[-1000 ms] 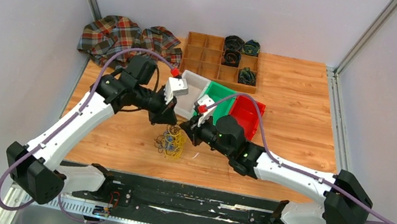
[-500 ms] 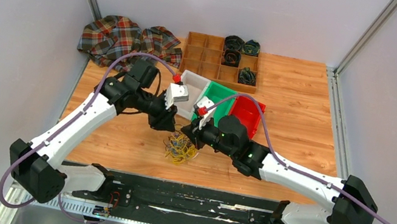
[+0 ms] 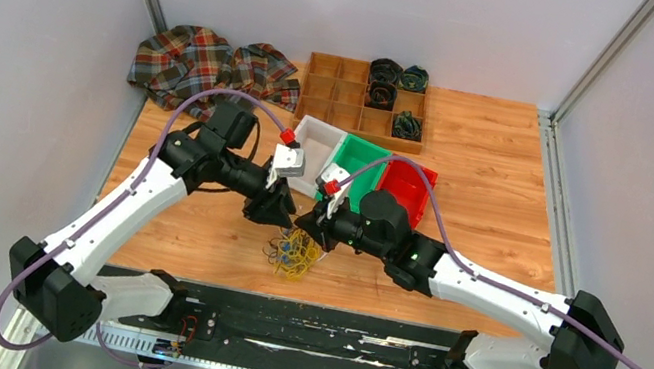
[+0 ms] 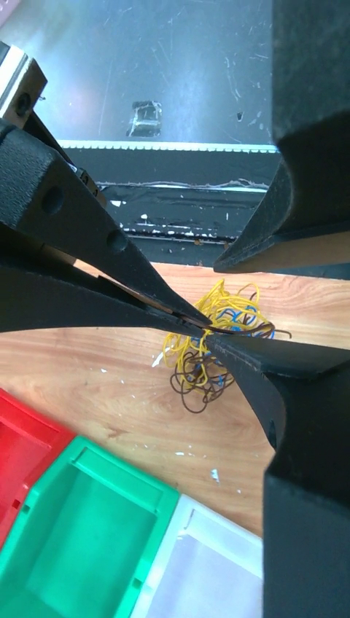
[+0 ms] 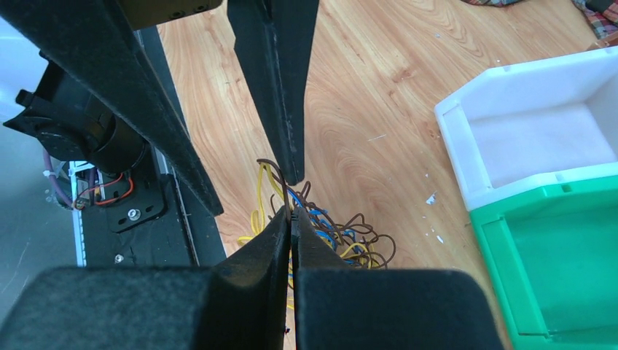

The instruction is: Untangle the cables

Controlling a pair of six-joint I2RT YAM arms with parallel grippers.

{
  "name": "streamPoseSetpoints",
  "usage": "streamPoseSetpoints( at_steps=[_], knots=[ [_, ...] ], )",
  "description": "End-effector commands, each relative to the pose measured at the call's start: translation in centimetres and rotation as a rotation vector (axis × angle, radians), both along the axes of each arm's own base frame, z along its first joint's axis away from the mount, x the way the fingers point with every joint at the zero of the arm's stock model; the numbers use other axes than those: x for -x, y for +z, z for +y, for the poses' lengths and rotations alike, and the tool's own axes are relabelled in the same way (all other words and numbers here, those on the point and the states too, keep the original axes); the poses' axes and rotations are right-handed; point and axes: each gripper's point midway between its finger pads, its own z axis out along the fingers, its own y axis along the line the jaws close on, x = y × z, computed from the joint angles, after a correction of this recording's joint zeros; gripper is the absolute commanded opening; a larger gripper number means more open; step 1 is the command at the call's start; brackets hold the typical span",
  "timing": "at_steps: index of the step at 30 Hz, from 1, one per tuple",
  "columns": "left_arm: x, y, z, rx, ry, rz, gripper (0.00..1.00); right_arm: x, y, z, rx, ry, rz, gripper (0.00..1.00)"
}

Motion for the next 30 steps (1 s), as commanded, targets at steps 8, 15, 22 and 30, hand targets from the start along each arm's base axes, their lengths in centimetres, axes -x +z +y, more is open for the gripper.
streamPoseSetpoints(
  at_steps=[8, 15, 22, 30],
  knots=[
    [0.7, 0.7, -0.9, 0.058, -0.068, 0.017, 0.11, 1.1, 3.6, 1.3, -0.102, 0.071, -0.028, 0.01],
    [0.8, -0.1, -0.2, 0.023, -0.028, 0.019, 0.07, 1.0, 3.7, 1.3, -0.101, 0.062, -0.021, 0.01],
    [1.4, 0.7, -0.2, 0.040, -0.039, 0.016, 0.16, 1.1, 3.5, 1.1, -0.082, 0.063, -0.017, 0.01],
    [0.8, -0.3, -0.6, 0.024, -0.041, 0.072, 0.03, 1.3, 3.5, 1.2, -0.080, 0.074, -0.009, 0.01]
  ],
)
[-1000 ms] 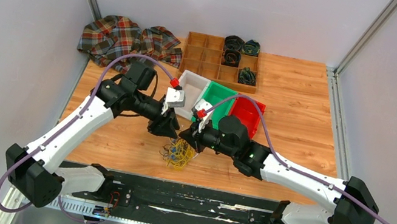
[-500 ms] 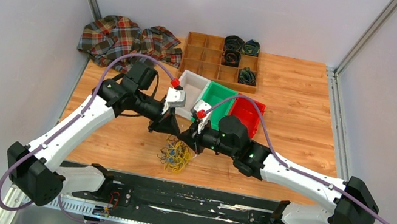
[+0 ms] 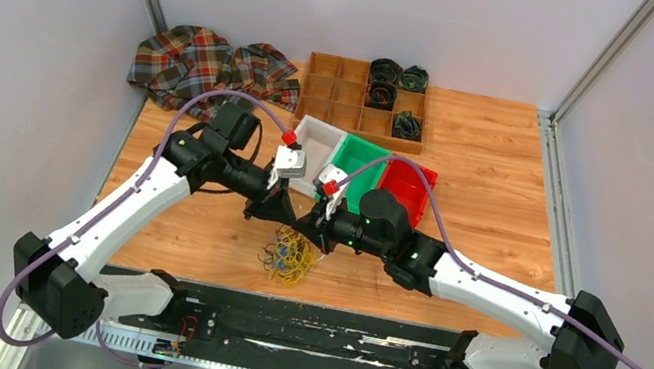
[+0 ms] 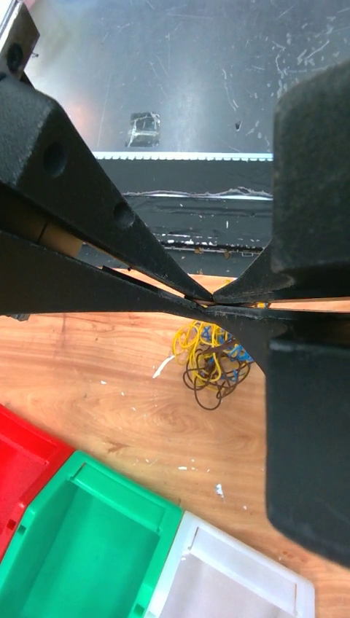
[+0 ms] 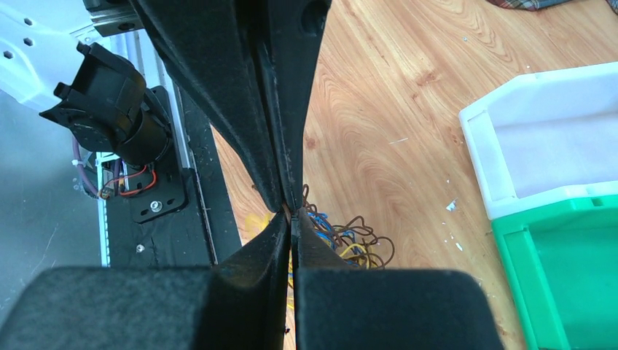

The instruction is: Untangle the cables

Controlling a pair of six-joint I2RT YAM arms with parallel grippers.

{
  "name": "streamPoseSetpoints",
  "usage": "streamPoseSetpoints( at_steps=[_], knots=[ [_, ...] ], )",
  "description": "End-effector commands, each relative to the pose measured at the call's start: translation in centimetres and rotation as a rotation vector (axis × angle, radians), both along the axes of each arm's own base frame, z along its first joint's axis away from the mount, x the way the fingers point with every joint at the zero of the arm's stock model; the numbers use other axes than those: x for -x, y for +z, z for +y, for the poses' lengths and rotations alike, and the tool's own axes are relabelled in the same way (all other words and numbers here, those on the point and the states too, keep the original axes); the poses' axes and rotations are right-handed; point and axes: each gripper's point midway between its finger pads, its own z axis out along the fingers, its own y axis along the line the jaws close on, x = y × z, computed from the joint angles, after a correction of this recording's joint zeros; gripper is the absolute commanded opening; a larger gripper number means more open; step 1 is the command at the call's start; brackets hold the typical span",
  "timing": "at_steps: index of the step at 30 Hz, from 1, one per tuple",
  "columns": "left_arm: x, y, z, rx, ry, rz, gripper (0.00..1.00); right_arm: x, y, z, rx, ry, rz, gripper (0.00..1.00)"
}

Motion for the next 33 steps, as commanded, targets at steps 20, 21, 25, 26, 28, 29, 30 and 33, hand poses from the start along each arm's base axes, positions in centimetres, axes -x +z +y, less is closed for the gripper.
streamPoseSetpoints(
  at_steps=[20, 21, 25, 26, 28, 29, 30, 33],
  knots=[
    [-4.0, 6.3, 0.1, 0.045, 0.308, -0.054, 0.01, -4.3, 4.5, -1.9, -0.148, -0.300, -0.089, 0.49],
    [-3.9, 6.8, 0.1, 0.049, 0.314, -0.053, 0.01, -4.5, 4.8, -1.9, -0.158, -0.309, -0.093, 0.50],
    [-3.3, 7.9, 0.3, 0.064, 0.335, -0.029, 0.01, -5.7, 5.7, -1.3, -0.191, -0.354, -0.108, 0.50],
    [-3.2, 8.1, 0.3, 0.068, 0.335, -0.027, 0.01, -6.1, 5.9, -1.1, -0.201, -0.371, -0.111, 0.51],
    [-2.8, 8.1, 0.3, 0.071, 0.334, -0.017, 0.01, -7.0, 6.3, -1.0, -0.222, -0.415, -0.120, 0.51],
    [-2.7, 8.2, 0.4, 0.070, 0.332, -0.015, 0.01, -7.4, 6.5, -1.0, -0.233, -0.439, -0.121, 0.51],
    [-2.5, 8.2, 0.4, 0.068, 0.327, -0.011, 0.01, -7.8, 6.5, -0.8, -0.240, -0.454, -0.126, 0.51],
    [-2.0, 8.7, 0.6, 0.070, 0.319, -0.015, 0.01, -8.1, 6.8, 0.2, -0.282, -0.446, -0.132, 0.51]
  ],
)
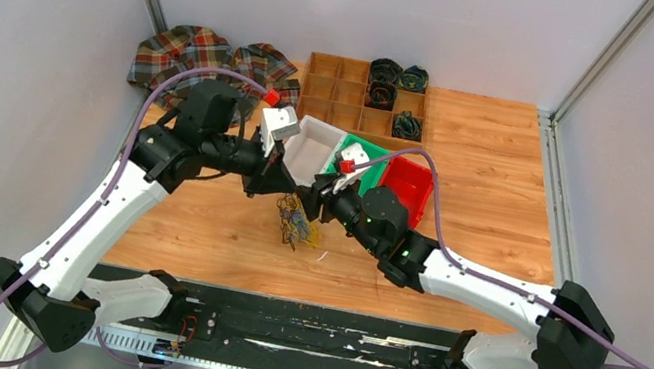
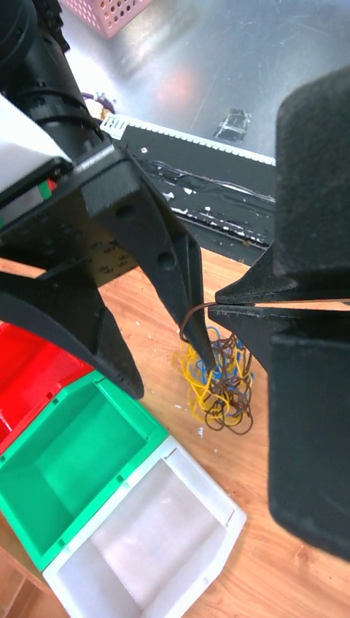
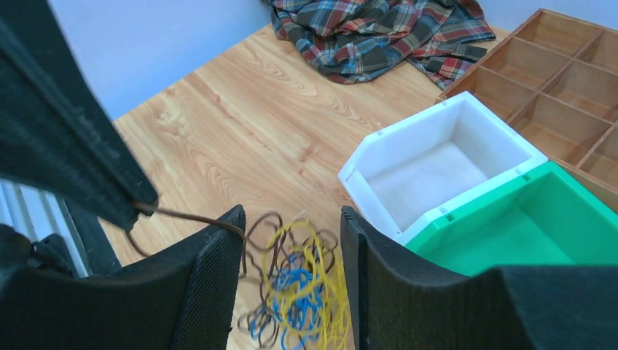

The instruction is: Untangle the cables

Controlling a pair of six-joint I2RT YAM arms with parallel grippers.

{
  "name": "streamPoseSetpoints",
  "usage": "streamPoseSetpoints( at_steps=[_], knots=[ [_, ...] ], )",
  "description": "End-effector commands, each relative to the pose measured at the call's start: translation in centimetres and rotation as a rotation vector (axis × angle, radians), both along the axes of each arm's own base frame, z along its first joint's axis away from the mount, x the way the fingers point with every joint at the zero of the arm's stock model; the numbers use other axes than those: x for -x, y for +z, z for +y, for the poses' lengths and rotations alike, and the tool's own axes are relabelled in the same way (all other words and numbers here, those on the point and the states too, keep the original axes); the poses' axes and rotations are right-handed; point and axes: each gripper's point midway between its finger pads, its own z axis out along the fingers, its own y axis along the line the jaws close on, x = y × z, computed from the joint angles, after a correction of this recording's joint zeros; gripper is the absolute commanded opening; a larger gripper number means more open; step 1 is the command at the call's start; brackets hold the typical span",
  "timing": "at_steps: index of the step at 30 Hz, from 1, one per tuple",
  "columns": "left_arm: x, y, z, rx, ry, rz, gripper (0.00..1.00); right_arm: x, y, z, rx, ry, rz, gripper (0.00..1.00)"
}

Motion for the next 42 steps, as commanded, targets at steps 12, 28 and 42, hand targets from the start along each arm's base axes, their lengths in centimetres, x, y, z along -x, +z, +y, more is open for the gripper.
streamPoseSetpoints(
  at_steps=[12, 28, 42],
  knots=[
    [1.6, 5.9, 0.7, 0.042, -0.013, -0.112, 0.00, -1.4, -3.3, 3.4, -0.065, -0.058, 0.044, 0.53],
    [-3.6, 16.2, 6.3, -0.079, 0.334, -0.517, 0.00, -1.2, -13.5, -0.5, 0.098, -0.161, 0.124, 0.52],
    [-3.7, 25.9, 8.8, -0.023, 0.460, -0.775, 0.00, 0.3, -16.9, -2.3, 0.146, -0.145, 0.171, 0.51]
  ],
)
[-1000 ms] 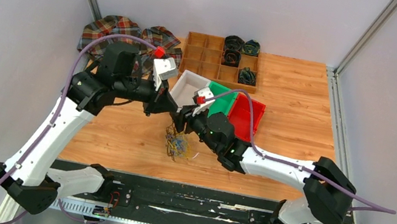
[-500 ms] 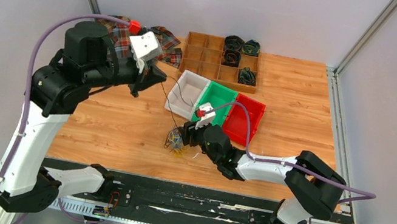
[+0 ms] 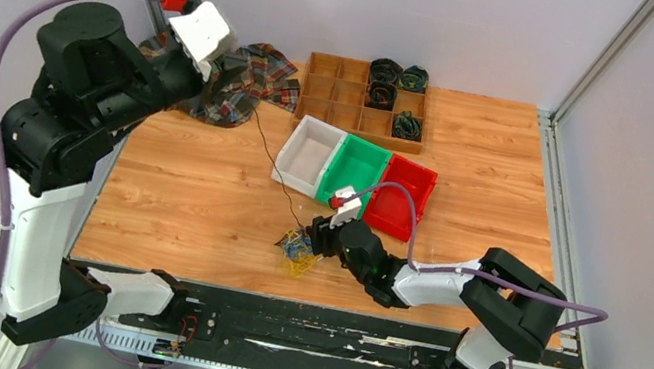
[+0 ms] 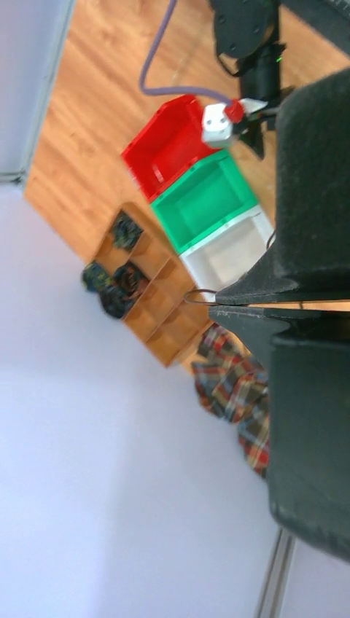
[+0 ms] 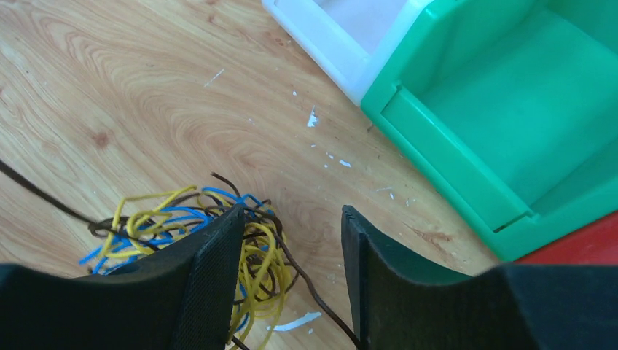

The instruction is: Untangle the cables

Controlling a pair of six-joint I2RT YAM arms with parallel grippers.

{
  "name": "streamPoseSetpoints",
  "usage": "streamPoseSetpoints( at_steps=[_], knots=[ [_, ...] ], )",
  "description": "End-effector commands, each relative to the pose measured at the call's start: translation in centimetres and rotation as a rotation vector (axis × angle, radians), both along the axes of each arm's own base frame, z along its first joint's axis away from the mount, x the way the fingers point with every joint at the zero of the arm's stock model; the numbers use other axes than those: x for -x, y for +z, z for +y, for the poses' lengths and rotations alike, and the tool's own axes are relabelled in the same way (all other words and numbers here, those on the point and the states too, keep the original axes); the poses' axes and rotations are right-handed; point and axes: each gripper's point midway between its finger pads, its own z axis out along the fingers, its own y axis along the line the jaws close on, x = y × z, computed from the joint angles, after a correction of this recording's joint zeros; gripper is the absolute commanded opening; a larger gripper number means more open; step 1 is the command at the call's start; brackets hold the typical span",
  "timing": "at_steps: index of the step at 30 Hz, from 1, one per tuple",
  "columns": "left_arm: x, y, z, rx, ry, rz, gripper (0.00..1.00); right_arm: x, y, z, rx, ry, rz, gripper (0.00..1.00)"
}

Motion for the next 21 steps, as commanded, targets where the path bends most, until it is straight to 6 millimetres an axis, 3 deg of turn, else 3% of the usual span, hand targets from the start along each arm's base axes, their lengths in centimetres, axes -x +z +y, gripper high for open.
streamPoseSetpoints(
  at_steps=[1, 5, 12, 15, 21],
  knots=[
    [-0.3, 5.1, 1.6, 0.024, 0.077, -0.155, 0.00, 0.9, 0.1, 0.0, -0.016, 0.024, -0.008, 0.50],
    [0.1, 12.1, 4.6, 0.267, 0.240, -0.357, 0.00, 1.3, 2.3, -0.1, -0.067, 0.046, -0.035, 0.49],
    [1.3, 15.7, 5.5, 0.430, 0.257, -0.428, 0.00, 1.6, 2.8, -0.5, -0.005, 0.086, -0.072, 0.51],
    [2.0, 14.8, 4.0, 0.431, 0.163, -0.406, 0.00, 1.5, 6.1, -0.7, -0.032, 0.098, -0.137, 0.51],
    [0.8, 10.0, 1.8, 0.394, 0.106, -0.251, 0.00, 0.7, 13.3, -0.1, -0.051, 0.114, -0.256, 0.58]
  ],
)
